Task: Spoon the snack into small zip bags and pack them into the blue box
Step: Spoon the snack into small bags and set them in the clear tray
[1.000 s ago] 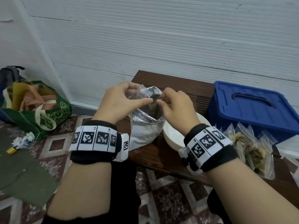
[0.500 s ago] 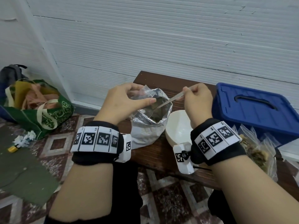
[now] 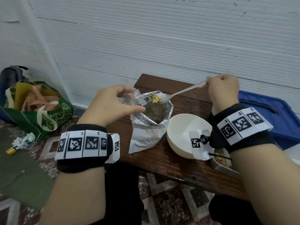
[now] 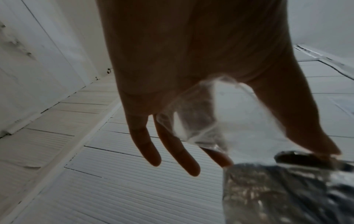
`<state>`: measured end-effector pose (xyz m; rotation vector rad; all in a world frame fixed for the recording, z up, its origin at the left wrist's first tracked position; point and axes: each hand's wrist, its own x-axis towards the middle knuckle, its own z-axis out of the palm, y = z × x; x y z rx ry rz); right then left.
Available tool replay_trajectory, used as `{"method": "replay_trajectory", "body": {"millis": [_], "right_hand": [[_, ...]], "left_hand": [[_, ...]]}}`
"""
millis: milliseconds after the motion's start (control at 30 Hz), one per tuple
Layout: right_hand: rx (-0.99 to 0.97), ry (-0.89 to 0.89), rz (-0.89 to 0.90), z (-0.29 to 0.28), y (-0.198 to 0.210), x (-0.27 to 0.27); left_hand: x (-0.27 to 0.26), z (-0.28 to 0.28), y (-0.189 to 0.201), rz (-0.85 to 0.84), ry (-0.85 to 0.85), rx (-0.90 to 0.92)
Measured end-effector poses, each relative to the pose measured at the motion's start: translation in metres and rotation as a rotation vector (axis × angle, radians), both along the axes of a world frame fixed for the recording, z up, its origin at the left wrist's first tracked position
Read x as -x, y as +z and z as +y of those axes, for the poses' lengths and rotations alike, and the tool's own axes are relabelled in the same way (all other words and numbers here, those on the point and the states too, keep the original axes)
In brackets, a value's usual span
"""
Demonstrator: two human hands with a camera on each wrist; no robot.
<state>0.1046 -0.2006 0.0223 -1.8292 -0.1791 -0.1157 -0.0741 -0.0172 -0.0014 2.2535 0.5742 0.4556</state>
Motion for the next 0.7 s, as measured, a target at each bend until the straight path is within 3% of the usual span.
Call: {"method": "replay_trajectory", "body": {"millis": [333,567,700], "right_hand": [[0.072,0.106,-0.165,0.019,0.02,0.005],[-0.076,0.4,-0.403,0.02,0.029,0.032],[-0.183,0.26,-0.508,0.006,0.029,0.029]], "left_hand": [[-0.024,-0.017,-0.005,0.027,-0.025,-0.064],[-0.03,-0.027,-0.009,-0.116,0.049,-0.003],[-0.024,-0.02,-0.009,-0.092,0.052,0.059]]}}
